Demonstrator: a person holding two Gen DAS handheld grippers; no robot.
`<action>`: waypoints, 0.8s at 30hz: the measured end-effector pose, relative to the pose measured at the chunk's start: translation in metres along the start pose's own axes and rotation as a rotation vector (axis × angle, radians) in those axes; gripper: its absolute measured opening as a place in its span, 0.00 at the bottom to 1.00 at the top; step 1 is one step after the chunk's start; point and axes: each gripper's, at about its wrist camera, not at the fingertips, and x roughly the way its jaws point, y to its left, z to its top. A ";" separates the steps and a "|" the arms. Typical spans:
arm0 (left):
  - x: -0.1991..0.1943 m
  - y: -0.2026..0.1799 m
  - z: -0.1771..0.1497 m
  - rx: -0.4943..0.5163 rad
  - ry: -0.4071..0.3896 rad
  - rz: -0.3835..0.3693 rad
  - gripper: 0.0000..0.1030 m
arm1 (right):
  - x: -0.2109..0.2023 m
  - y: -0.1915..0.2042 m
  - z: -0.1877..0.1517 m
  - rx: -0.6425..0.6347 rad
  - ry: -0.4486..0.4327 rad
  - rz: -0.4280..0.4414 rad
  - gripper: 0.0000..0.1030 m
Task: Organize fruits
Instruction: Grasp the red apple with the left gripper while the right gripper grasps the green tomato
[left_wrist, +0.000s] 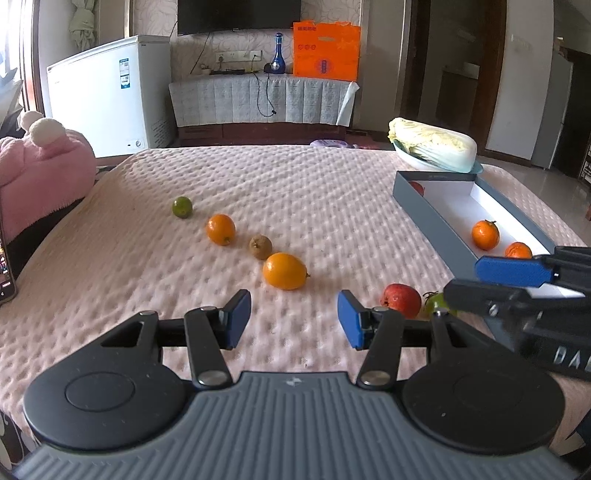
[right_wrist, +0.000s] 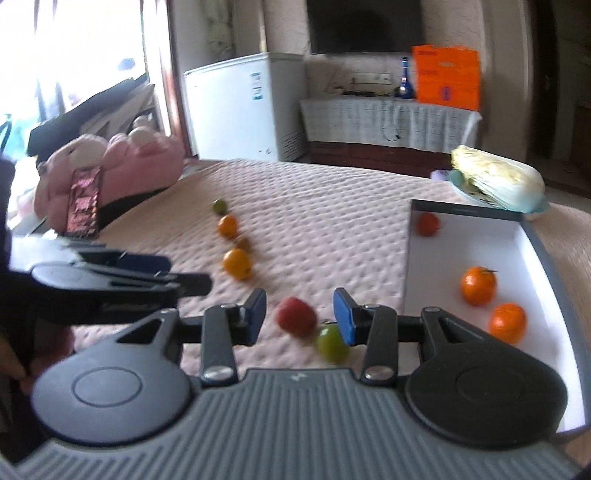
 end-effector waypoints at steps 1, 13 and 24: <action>0.000 0.001 0.000 -0.005 0.004 -0.001 0.56 | 0.001 0.000 0.000 -0.001 0.005 0.002 0.41; 0.001 -0.003 0.000 -0.004 0.003 -0.044 0.57 | 0.011 0.000 -0.009 -0.013 0.076 -0.050 0.41; 0.001 -0.001 -0.001 -0.008 0.010 -0.040 0.57 | 0.037 0.004 -0.009 -0.038 0.148 -0.157 0.41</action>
